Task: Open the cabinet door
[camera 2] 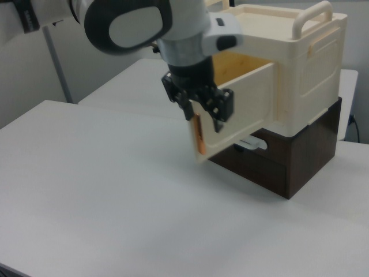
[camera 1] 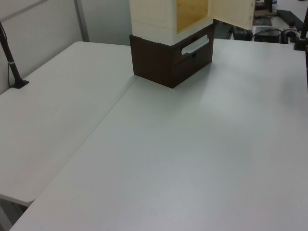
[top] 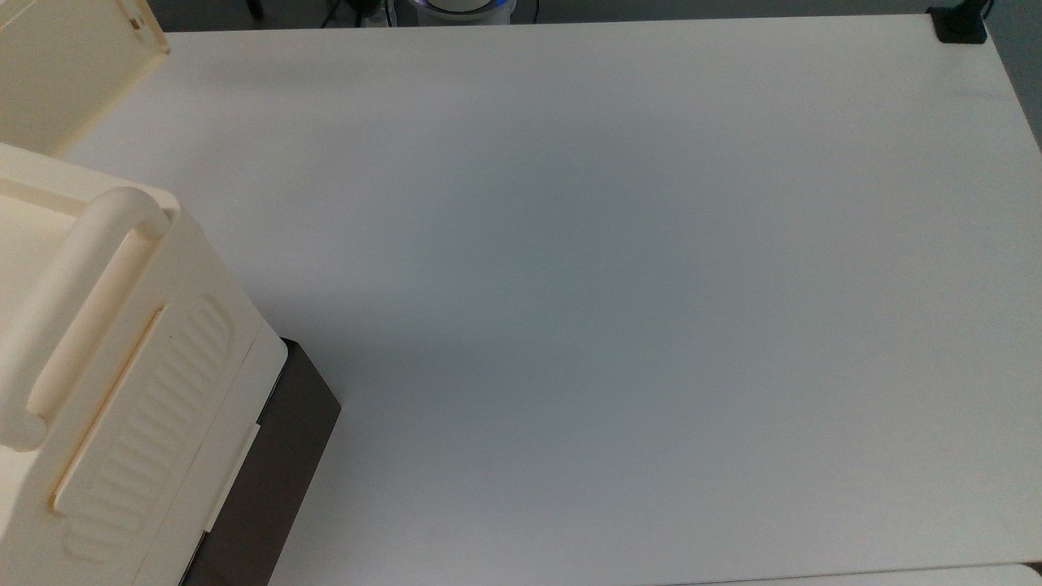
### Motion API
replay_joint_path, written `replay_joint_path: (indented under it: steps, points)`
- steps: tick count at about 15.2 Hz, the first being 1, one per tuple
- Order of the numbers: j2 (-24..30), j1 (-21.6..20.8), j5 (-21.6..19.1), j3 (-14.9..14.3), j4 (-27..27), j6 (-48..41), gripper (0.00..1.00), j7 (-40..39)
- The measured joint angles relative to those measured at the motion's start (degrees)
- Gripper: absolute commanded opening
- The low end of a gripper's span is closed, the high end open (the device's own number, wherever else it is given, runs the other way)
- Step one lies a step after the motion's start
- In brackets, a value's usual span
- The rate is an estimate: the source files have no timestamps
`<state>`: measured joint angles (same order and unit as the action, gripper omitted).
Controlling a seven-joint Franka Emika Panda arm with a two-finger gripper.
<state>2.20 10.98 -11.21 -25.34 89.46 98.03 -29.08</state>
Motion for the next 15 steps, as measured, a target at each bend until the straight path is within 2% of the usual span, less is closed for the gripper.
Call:
replay_joint_path:
  steps: [2,4,8,10,14,15]
  points:
    - [0.3,0.8,0.0,-2.9,-0.2,0.0,1.0,-2.0]
    - [1.0,1.0,0.0,-4.4,-0.7,0.0,1.0,-2.2]
    - [3.9,0.1,0.4,-3.7,-3.9,-2.6,1.0,-0.1]
    - [5.2,-1.8,0.4,-0.6,-5.1,-4.1,1.0,6.1]
    - [4.4,-5.0,1.8,13.5,-4.6,-4.2,1.0,19.5]
    - [3.2,-6.1,2.4,16.0,-4.2,-4.2,1.0,21.5]
